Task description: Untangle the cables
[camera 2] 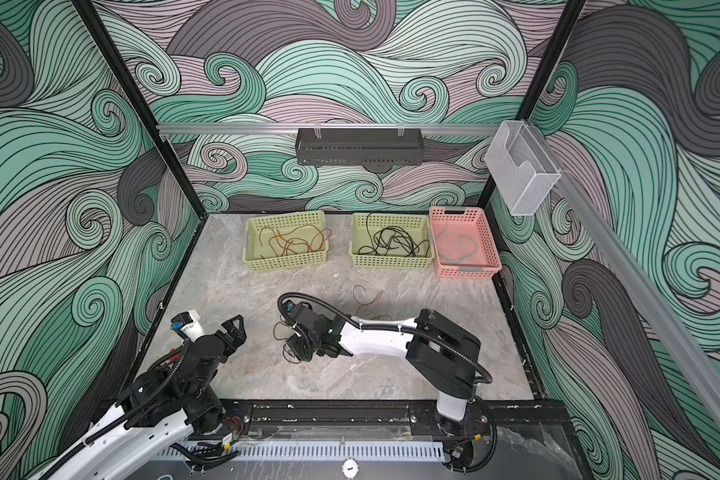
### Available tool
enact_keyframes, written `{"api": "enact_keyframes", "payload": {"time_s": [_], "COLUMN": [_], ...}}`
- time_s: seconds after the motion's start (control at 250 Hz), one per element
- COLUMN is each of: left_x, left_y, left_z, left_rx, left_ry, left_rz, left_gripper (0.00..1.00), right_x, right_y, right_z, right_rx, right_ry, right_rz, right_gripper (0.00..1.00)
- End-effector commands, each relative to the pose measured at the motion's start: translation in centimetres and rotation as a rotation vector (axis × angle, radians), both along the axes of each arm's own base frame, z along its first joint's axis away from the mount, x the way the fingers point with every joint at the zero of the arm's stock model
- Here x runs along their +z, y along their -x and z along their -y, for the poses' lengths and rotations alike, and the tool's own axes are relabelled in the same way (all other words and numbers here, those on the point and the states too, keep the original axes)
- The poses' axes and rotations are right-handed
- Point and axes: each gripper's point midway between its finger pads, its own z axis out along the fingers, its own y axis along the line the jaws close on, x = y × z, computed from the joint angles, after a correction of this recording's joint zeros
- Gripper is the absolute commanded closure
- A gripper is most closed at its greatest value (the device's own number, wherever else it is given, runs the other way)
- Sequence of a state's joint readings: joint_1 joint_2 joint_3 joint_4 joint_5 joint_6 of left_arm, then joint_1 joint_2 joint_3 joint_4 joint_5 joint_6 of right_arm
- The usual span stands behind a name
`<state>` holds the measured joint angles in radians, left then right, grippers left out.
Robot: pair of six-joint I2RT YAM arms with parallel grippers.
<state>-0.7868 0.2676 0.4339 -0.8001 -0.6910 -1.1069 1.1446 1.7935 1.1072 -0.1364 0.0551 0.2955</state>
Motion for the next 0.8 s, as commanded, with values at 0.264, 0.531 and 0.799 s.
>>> {"api": "enact_keyframes", "payload": {"time_s": [0.264,0.531,0.799], "left_x": [0.1,-0.2,-0.3], "left_y": [-0.1,-0.3,-0.2], "left_z": [1.6,2.2,2.9], "left_rx": [-0.069,-0.088,-0.129], "left_ry": [-0.013,0.011,0.008], "left_rz": [-0.067,-0.059,-0.070], "left_gripper": [0.04,0.05,0.11], "right_x": [-1.3,-3.0,0.2], "right_y": [-2.9,-2.9,-3.4], "right_z": [-1.8,-1.8,-1.3], "right_rx": [0.055,0.056,0.028], "right_ry": [0.069,0.086,0.053], "right_rz": [0.025,0.015,0.063], "right_gripper": [0.55,0.68,1.00]}}
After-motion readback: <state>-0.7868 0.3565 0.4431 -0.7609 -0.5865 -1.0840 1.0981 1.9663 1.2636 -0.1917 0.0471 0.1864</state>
